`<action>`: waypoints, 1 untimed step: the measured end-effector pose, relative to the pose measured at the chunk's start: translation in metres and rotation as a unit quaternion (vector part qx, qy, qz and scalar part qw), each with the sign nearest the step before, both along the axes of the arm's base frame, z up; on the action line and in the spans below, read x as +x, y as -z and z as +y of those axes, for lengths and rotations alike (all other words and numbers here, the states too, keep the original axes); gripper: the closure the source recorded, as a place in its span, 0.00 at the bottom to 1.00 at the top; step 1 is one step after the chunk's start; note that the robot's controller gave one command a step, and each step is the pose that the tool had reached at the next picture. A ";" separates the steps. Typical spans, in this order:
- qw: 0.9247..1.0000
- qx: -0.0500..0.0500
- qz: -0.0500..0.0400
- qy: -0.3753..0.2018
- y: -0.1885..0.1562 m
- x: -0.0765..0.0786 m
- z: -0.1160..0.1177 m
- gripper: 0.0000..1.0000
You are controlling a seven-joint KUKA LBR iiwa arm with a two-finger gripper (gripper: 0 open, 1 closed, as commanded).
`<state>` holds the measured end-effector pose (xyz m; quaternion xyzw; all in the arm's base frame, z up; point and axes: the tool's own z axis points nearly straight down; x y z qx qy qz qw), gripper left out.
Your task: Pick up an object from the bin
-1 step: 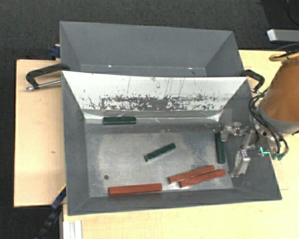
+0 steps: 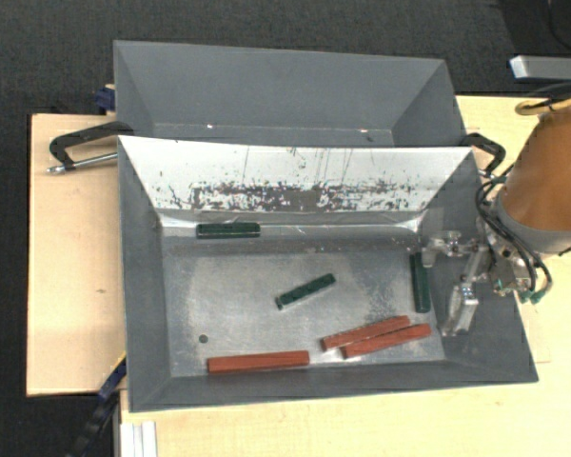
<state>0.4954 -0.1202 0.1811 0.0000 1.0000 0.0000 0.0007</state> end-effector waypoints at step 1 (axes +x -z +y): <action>0.999 0.000 -0.002 -0.047 0.030 0.001 0.000 0.00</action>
Offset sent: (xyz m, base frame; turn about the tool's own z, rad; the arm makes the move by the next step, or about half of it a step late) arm -0.0046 0.0004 -0.1106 -0.2824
